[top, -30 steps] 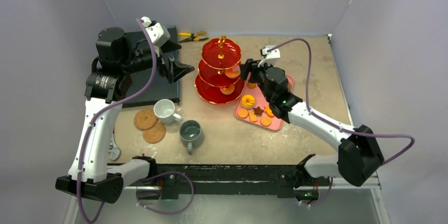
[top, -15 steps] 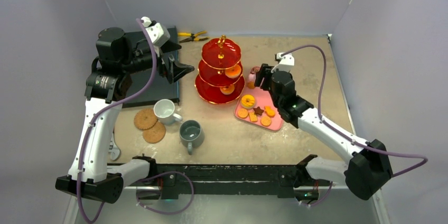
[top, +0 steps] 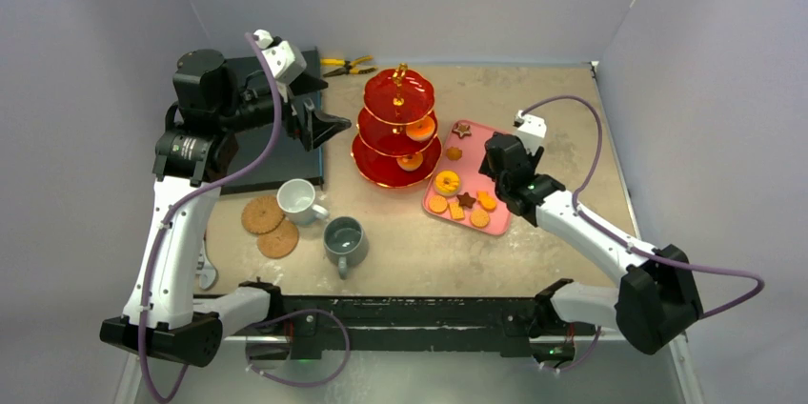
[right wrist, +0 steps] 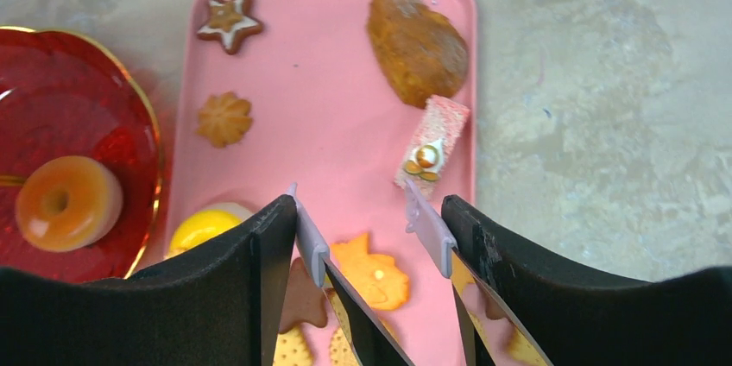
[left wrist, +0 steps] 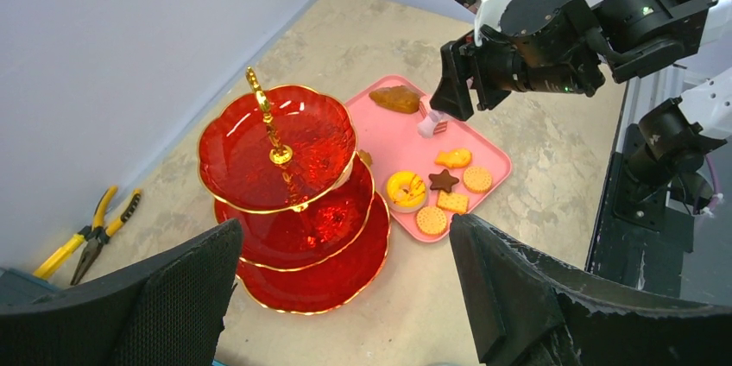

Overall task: Serve the afternoon tea
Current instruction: Pick up the desert from the tray.

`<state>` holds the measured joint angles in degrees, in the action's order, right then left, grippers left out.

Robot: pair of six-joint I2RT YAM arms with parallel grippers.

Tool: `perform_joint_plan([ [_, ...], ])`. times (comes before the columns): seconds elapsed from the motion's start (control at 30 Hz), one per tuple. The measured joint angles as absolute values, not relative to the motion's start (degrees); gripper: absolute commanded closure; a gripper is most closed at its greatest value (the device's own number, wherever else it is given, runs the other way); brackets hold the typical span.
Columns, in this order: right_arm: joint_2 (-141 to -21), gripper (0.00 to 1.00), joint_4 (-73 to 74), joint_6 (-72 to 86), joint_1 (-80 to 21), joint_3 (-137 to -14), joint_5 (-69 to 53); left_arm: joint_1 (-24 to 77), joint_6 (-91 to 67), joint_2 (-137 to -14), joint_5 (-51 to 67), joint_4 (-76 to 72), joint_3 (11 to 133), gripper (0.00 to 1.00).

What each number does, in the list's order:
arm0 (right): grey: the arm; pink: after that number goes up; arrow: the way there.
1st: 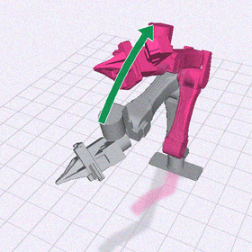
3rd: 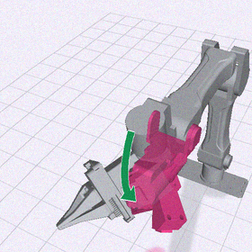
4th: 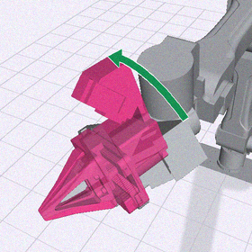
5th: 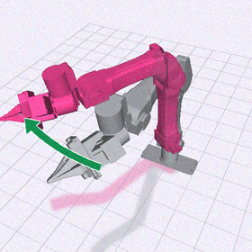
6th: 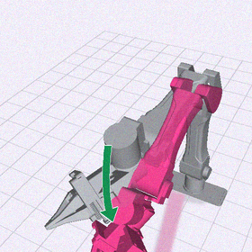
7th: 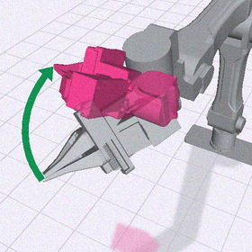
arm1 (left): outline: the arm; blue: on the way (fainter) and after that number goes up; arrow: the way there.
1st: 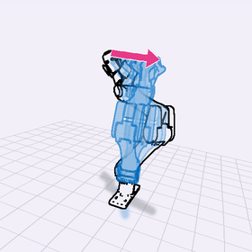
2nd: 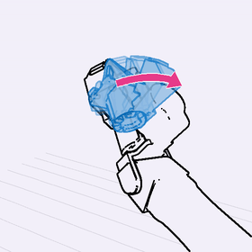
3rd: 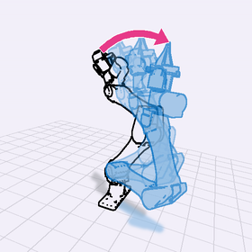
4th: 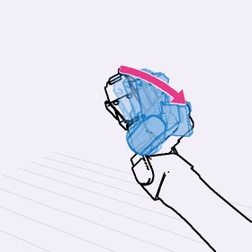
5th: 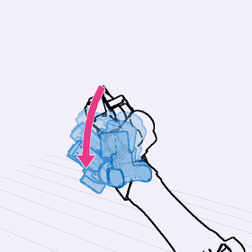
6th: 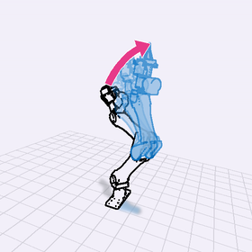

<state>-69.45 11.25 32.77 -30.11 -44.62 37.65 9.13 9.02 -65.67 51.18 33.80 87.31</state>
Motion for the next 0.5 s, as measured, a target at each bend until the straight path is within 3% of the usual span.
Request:
perform_joint_plan([
  [0.5,-72.5,0.34,15.0,36.5,-26.3,-44.5,41.0,9.1,8.1,-65.8,52.1,32.3,87.3,0.10],
])
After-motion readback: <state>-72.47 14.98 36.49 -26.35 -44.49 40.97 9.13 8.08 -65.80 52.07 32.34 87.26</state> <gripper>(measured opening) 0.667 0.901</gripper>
